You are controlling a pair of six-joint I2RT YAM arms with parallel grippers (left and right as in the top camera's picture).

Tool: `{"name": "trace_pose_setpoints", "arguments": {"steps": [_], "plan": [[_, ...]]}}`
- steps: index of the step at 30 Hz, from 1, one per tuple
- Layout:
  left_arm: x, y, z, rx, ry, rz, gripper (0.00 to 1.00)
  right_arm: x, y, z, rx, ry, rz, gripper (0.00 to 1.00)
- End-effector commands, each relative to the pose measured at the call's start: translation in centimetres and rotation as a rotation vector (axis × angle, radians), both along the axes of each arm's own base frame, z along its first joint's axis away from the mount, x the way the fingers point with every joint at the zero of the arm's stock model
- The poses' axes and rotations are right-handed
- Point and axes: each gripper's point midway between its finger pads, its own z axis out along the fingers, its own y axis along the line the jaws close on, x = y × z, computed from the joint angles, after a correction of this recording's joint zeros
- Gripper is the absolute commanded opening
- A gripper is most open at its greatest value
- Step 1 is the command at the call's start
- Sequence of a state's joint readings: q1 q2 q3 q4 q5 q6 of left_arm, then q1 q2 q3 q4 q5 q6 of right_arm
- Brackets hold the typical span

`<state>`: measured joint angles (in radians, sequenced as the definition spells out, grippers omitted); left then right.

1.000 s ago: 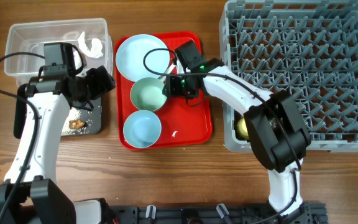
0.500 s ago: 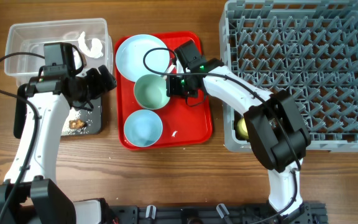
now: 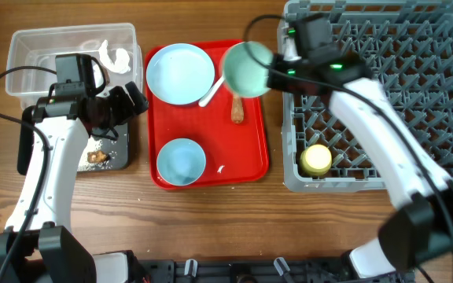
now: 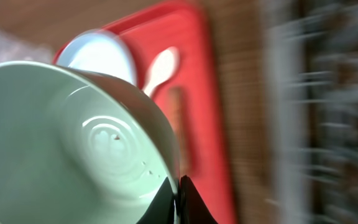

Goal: Sort waste into correct bins and load items into the dishwasher rack
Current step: 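Grasp the mint bowl rim with the right gripper and lift, then carry the mint bowl to the rack's back row and set it down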

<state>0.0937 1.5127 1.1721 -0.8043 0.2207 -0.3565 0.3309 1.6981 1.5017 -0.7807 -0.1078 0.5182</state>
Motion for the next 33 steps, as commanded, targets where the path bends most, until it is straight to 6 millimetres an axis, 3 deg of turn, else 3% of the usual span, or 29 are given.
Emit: {"name": "trace_pose_setpoints", "arguments": {"steps": [1,7,11,14,19,29,33], "plan": [[0.5,0.4,1.0,0.012,-0.031,0.008,1.00,-0.2,-7.3,1.8,-0.241,-0.056,-0.187,0.04],[0.5,0.4,1.0,0.012,-0.031,0.008,1.00,-3.0,-15.6,3.1,-0.609,-0.024,-0.388,0.04],[0.5,0.4,1.0,0.012,-0.031,0.008,1.00,-4.6,-18.8,4.4,-0.817,-0.010,-0.456,0.04],[0.5,0.4,1.0,0.012,-0.031,0.008,1.00,-5.1,-20.2,5.5,-0.916,-0.018,-0.489,0.04],[0.5,0.4,1.0,0.012,-0.031,0.008,1.00,-4.4,-21.4,7.4,-1.016,-0.090,-0.537,0.04],[0.5,0.4,1.0,0.012,-0.031,0.008,1.00,3.8,-19.2,11.3,-1.177,-0.320,-0.296,0.04],[0.5,0.4,1.0,0.012,-0.031,0.008,1.00,6.5,-18.5,10.9,-1.296,-0.327,-0.174,0.04]]}}
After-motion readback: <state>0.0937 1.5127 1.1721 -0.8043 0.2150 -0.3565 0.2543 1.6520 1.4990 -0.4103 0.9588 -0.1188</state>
